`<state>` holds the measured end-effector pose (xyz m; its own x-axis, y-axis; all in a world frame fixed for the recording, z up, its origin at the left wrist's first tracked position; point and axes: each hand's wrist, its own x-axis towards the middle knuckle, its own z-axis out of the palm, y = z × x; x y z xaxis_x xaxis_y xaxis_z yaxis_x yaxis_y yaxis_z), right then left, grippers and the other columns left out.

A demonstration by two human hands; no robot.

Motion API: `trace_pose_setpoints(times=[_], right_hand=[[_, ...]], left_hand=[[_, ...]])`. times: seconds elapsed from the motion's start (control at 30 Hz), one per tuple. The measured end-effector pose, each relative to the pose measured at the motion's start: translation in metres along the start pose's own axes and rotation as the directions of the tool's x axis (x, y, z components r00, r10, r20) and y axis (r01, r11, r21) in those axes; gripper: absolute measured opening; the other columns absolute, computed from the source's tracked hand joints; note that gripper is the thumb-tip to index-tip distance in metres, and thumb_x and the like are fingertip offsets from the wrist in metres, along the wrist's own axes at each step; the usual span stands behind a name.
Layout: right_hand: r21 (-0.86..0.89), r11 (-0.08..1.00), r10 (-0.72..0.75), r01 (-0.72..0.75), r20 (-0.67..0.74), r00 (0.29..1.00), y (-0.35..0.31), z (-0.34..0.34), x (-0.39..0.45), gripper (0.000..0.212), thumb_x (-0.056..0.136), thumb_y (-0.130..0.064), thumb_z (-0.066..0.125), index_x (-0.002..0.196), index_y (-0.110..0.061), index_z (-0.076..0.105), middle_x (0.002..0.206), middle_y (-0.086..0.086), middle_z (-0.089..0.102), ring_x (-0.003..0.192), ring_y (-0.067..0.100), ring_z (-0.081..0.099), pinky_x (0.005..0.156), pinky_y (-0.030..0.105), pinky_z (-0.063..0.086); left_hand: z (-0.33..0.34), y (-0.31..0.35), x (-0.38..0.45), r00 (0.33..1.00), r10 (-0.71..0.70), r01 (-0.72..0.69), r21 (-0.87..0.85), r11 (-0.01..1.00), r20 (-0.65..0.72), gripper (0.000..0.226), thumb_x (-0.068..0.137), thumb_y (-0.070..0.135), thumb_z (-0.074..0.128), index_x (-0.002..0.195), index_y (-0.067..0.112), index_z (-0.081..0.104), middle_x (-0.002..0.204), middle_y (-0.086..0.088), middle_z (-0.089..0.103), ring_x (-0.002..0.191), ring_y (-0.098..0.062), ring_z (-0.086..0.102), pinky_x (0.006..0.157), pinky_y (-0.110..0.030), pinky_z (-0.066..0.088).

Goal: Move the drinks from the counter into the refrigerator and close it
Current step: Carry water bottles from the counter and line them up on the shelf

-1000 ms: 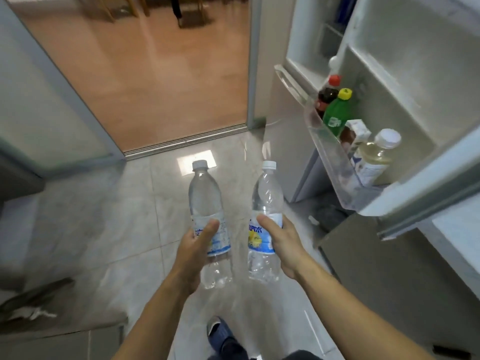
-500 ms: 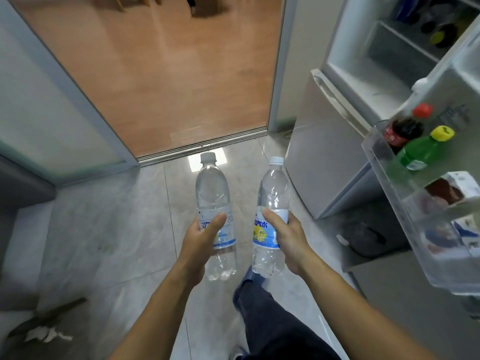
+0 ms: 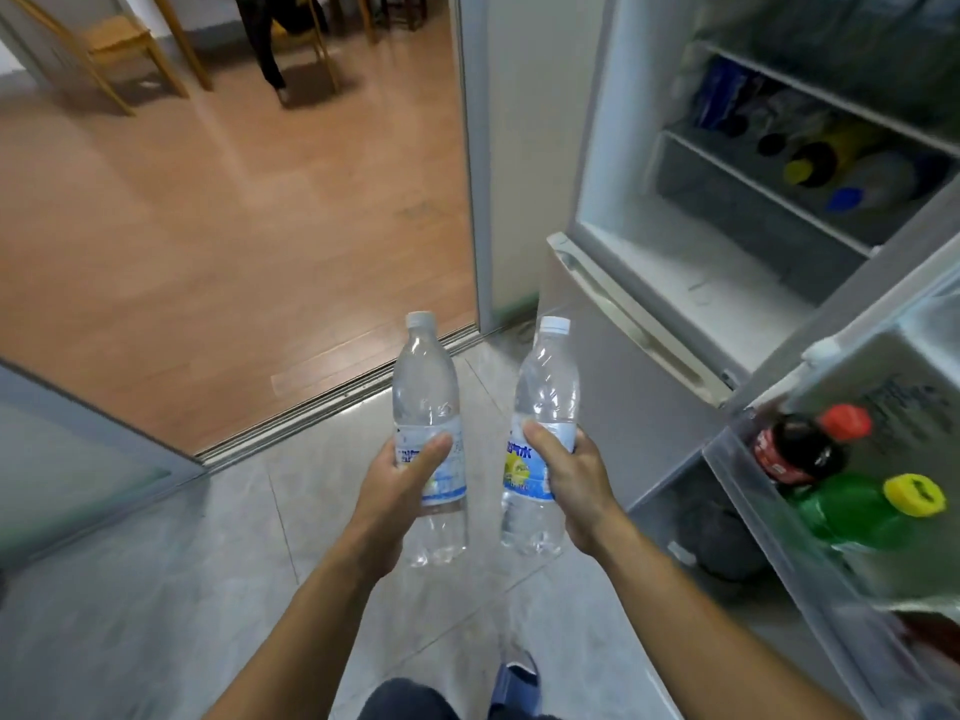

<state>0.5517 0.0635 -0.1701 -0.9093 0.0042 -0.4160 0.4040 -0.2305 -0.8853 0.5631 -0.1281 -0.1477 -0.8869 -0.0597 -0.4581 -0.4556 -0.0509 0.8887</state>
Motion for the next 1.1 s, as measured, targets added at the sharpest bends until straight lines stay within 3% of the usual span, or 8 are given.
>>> trace_pose_setpoints(times=[0.23, 0.33, 0.4, 0.5, 0.67, 0.8, 0.93, 1.1], right_hand=[[0.106, 0.994, -0.019, 0.041, -0.197, 0.980, -0.040, -0.014, 0.075, 0.033, 0.065, -0.053, 0.076, 0.091, -0.033, 0.073, 0.090, 0.006, 0.078, 0.082, 0.024, 0.076, 0.064, 0.030, 0.059], [0.160, 0.984, -0.024, 0.078, -0.312, 0.950, -0.059, -0.016, 0.108, 0.036, 0.064, -0.050, 0.079, 0.093, -0.032, 0.071, 0.092, 0.009, 0.078, 0.083, 0.027, 0.076, 0.071, 0.039, 0.061], [0.161, 0.982, -0.027, 0.099, -0.397, 0.917, -0.078, -0.015, 0.128, 0.043, 0.071, -0.044, 0.079, 0.106, -0.021, 0.069, 0.095, 0.012, 0.077, 0.086, 0.031, 0.075, 0.075, 0.042, 0.061], [0.151, 0.976, -0.061, 0.157, -0.503, 0.862, -0.113, -0.012, 0.152, 0.034, 0.085, -0.034, 0.075, 0.113, -0.016, 0.068, 0.096, 0.011, 0.077, 0.086, 0.029, 0.075, 0.070, 0.035, 0.061], [0.125, 0.950, -0.152, 0.288, -0.621, 0.769, -0.171, -0.013, 0.177, 0.024, 0.089, -0.034, 0.070, 0.109, -0.021, 0.067, 0.093, 0.005, 0.078, 0.080, 0.021, 0.076, 0.062, 0.027, 0.059], [0.129, 0.923, -0.185, 0.362, -0.677, 0.713, -0.212, -0.025, 0.189, 0.021, 0.091, -0.028, 0.069, 0.106, -0.014, 0.067, 0.091, 0.011, 0.076, 0.077, 0.025, 0.074, 0.069, 0.037, 0.061], [0.115, 0.888, -0.225, 0.445, -0.736, 0.639, -0.246, -0.055, 0.202, 0.029, 0.089, -0.020, 0.069, 0.116, -0.011, 0.063, 0.097, 0.013, 0.075, 0.081, 0.026, 0.072, 0.075, 0.042, 0.061], [-0.022, 0.844, -0.334, 0.537, -0.805, 0.491, -0.291, -0.104, 0.221, 0.032, 0.084, -0.022, 0.077, 0.112, -0.021, 0.063, 0.098, -0.001, 0.077, 0.082, 0.012, 0.075, 0.064, 0.023, 0.057]], left_hand=[[0.032, 0.043, 0.112, 0.987, -0.021, 0.022, -0.003, 1.000, 0.160, 0.031, 0.088, 0.031, 0.068, 0.115, 0.016, 0.064, 0.098, -0.009, 0.077, 0.086, -0.027, 0.075, 0.061, -0.031, 0.059], [0.044, 0.067, 0.162, 0.964, -0.024, 0.031, -0.020, 0.999, 0.265, 0.030, 0.087, 0.030, 0.069, 0.115, 0.017, 0.066, 0.099, -0.011, 0.076, 0.085, -0.028, 0.074, 0.061, -0.033, 0.058], [0.054, 0.090, 0.195, 0.938, -0.011, 0.015, -0.007, 1.000, 0.346, 0.030, 0.086, 0.031, 0.069, 0.113, 0.017, 0.067, 0.097, -0.011, 0.076, 0.082, -0.027, 0.074, 0.065, -0.037, 0.058], [0.070, 0.131, 0.239, 0.885, 0.012, -0.029, 0.030, 0.999, 0.465, 0.030, 0.087, 0.034, 0.071, 0.113, 0.020, 0.069, 0.097, -0.009, 0.076, 0.085, -0.026, 0.074, 0.077, -0.044, 0.058], [0.108, 0.204, 0.288, 0.795, 0.065, -0.099, 0.022, 0.995, 0.603, 0.034, 0.070, 0.049, 0.075, 0.099, 0.032, 0.072, 0.092, -0.003, 0.077, 0.080, -0.021, 0.075, 0.061, -0.030, 0.057], [0.148, 0.244, 0.308, 0.726, 0.107, -0.145, 0.000, 0.989, 0.680, 0.040, 0.062, 0.058, 0.076, 0.093, 0.033, 0.073, 0.085, -0.003, 0.076, 0.070, -0.019, 0.073, 0.056, -0.030, 0.056], [0.198, 0.273, 0.324, 0.667, 0.145, -0.186, -0.025, 0.982, 0.731, 0.030, 0.066, 0.056, 0.076, 0.090, 0.038, 0.074, 0.090, -0.002, 0.077, 0.077, -0.021, 0.075, 0.059, -0.033, 0.058], [0.262, 0.305, 0.341, 0.640, 0.234, -0.276, -0.065, 0.959, 0.732, 0.030, 0.078, 0.040, 0.077, 0.105, 0.031, 0.066, 0.095, 0.001, 0.077, 0.086, -0.021, 0.075, 0.071, -0.040, 0.061]])
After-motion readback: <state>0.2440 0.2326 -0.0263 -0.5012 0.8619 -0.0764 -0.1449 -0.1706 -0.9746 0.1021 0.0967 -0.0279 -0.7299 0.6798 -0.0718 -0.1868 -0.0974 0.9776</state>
